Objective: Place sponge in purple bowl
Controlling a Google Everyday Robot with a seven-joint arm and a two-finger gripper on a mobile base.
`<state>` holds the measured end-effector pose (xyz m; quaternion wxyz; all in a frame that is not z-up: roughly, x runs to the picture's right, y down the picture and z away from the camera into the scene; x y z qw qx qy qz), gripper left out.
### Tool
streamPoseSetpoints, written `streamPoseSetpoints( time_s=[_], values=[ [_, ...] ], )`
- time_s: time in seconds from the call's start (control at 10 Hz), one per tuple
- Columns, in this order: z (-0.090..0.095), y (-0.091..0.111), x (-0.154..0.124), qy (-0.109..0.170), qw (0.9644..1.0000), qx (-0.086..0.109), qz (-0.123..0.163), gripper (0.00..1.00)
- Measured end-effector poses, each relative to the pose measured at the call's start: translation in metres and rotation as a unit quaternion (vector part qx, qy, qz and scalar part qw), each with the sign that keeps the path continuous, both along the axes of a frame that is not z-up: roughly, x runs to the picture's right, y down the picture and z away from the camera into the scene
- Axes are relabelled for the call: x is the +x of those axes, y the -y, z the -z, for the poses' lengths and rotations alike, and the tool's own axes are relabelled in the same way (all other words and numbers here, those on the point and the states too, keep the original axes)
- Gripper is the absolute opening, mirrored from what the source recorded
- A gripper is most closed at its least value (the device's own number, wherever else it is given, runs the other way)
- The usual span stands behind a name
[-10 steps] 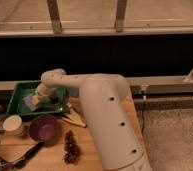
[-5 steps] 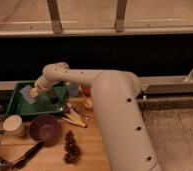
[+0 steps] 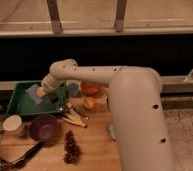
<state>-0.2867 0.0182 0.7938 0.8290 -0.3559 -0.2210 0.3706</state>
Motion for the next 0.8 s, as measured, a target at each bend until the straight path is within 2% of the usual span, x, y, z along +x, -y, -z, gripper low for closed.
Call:
streamPoseSetpoints(
  time_s=[0.1,0.3,0.4,0.5,0.7,0.8],
  values=[
    [0.015,0.000,0.014,-0.010,0.9996,-0.024,0.013,0.00],
    [0.041,-0.004,0.025,-0.017,0.9972,-0.058,0.043,0.00],
    [0.048,-0.009,0.028,-0.019,0.9959,-0.072,0.052,0.00],
    [0.053,-0.022,0.033,-0.020,0.9937,-0.093,0.058,0.00],
    [0.055,-0.047,0.033,-0.016,0.9915,-0.114,0.061,0.00],
    [0.056,-0.067,0.028,-0.010,0.9899,-0.128,0.061,0.00]
  ],
)
